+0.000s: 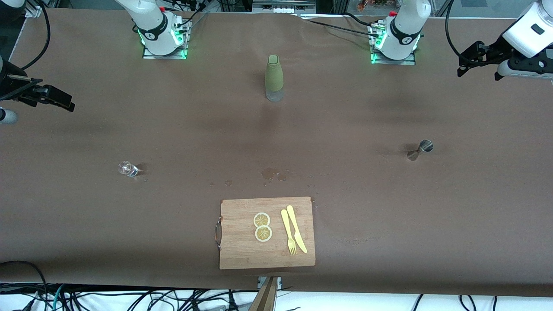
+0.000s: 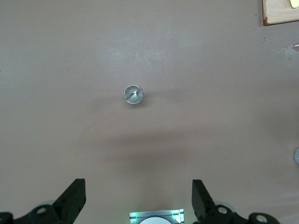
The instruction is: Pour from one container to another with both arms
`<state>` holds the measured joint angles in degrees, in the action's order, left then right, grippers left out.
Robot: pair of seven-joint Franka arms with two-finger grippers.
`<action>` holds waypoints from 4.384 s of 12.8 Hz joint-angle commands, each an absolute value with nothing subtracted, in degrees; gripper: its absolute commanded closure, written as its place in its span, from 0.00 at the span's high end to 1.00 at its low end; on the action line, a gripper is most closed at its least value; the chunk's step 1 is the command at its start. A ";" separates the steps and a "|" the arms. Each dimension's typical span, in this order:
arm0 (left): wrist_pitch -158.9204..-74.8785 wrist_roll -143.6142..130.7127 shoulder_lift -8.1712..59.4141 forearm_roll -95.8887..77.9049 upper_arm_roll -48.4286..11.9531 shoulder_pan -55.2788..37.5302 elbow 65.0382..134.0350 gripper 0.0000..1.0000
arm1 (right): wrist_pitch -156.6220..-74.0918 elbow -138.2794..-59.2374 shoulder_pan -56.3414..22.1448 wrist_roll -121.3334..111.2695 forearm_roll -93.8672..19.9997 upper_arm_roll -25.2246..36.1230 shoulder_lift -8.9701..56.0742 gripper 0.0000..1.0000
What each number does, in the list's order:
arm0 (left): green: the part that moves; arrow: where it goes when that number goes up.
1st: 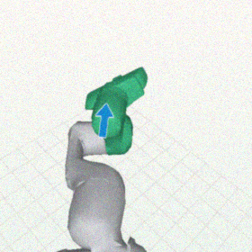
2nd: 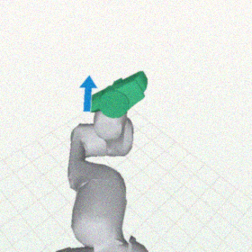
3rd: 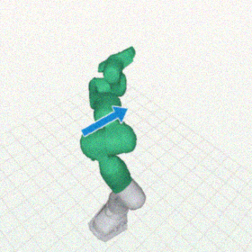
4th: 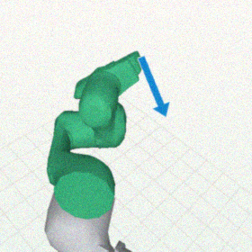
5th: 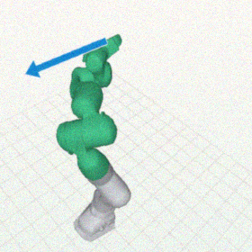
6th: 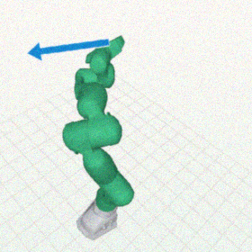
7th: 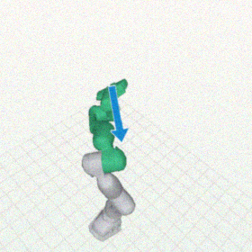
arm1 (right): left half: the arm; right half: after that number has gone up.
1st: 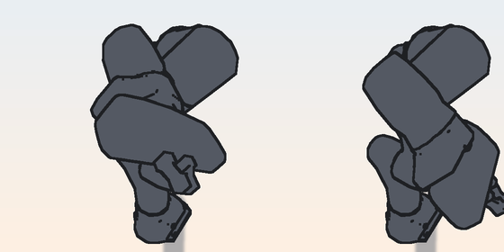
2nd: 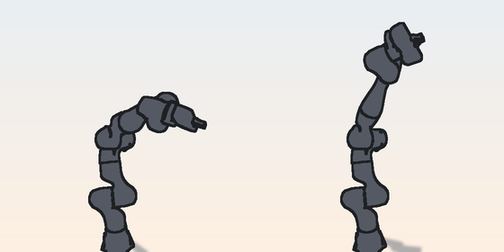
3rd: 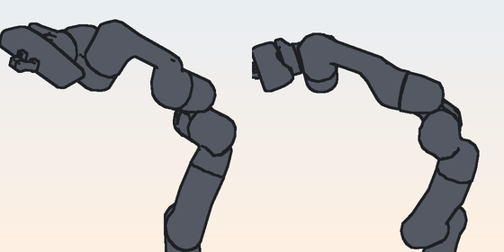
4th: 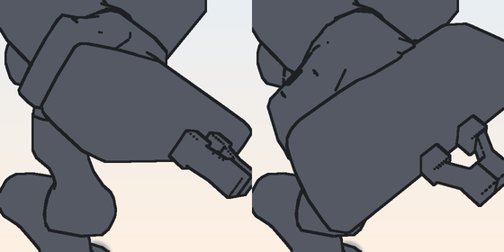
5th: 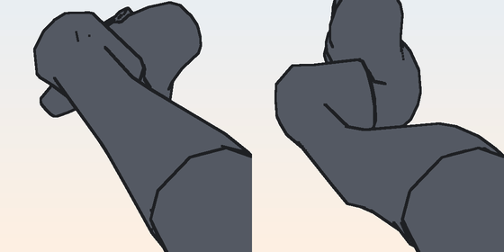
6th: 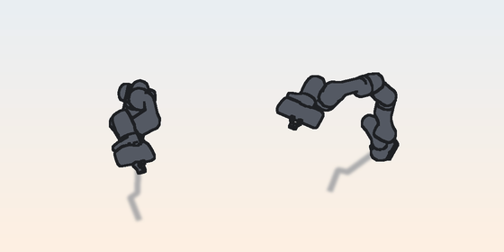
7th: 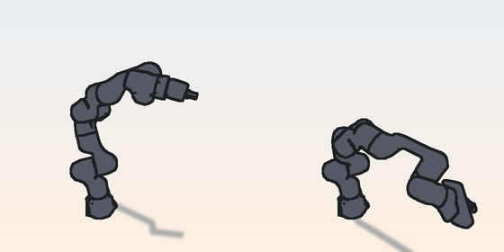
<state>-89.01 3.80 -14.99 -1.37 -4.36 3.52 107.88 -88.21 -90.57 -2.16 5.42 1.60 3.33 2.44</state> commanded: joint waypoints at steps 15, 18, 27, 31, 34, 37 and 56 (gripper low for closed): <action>-89.74 3.78 -13.72 -2.11 -4.66 3.95 108.02 1.00 | -88.15 -89.82 -2.29 5.45 0.88 3.34 2.72 1.00; -90.18 4.74 -13.18 -2.11 -4.22 4.22 108.02 1.00 | -88.15 -89.82 -2.29 5.45 0.88 3.34 2.72 1.00; -92.55 17.75 -11.96 -4.57 -4.04 10.81 108.19 1.00 | -88.07 -89.82 -2.29 5.45 0.88 3.43 2.72 1.00; -94.21 23.27 -10.81 -5.44 -3.78 12.21 108.19 1.00 | -86.32 -89.82 -2.29 4.40 0.88 3.34 3.69 1.00; -95.09 28.19 -9.59 -7.11 -2.64 12.57 108.11 1.00 | -85.78 -89.74 -2.29 -0.06 0.88 3.34 3.95 1.00; -96.85 37.14 -8.09 -8.60 -1.32 12.66 108.11 1.00 | -85.61 -89.74 -2.29 -6.48 0.88 3.34 4.74 1.00; -101.69 107.28 13.96 -38.31 3.69 26.10 112.06 1.00 | -84.64 -89.39 15.45 -73.78 -25.90 4.13 20.02 1.00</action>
<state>-101.39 100.22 11.64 -34.97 3.81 24.73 112.15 -85.19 -90.73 11.88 -66.40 -20.76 4.55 16.24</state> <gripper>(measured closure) 0.000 0.000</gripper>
